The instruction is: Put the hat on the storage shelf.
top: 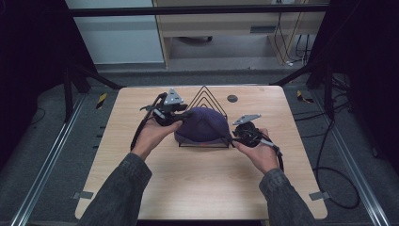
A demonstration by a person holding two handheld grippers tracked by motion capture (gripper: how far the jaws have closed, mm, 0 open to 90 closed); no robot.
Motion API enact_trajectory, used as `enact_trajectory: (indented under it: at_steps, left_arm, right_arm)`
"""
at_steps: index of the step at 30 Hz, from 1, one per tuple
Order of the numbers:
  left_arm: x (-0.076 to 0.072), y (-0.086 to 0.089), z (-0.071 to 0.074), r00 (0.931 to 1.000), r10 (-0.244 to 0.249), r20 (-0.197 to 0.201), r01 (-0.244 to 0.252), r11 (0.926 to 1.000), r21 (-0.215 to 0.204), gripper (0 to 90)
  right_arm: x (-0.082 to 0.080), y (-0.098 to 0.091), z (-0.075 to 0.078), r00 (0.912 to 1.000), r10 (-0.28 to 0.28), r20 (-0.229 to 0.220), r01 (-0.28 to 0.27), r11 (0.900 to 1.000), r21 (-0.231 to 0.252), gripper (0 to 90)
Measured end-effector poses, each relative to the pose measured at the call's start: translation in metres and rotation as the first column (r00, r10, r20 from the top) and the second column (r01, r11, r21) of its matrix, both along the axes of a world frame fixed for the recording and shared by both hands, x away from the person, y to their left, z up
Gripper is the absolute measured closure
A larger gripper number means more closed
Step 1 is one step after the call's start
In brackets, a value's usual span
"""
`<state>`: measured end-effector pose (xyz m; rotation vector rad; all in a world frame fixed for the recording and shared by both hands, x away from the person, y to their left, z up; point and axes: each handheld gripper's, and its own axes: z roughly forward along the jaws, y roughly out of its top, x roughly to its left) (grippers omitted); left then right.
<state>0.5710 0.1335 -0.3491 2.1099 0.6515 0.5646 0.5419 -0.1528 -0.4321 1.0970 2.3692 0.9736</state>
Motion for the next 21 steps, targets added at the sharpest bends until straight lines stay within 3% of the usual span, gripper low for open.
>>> enact_trajectory:
  at_steps: [10,21]
  left_arm:
    - [-0.003,0.003,0.004,0.9999,0.010,0.013,-0.010,0.9999,-0.007,58.9]
    - [-0.011,0.002,0.009,0.9994,0.015,0.030,-0.016,0.9998,0.014,54.1]
  right_arm:
    - [-0.003,-0.001,0.006,0.9999,0.002,0.016,-0.002,0.9999,0.015,59.1]
    - [-0.012,-0.006,0.019,0.9985,-0.013,0.053,0.011,0.9988,0.048,56.9]
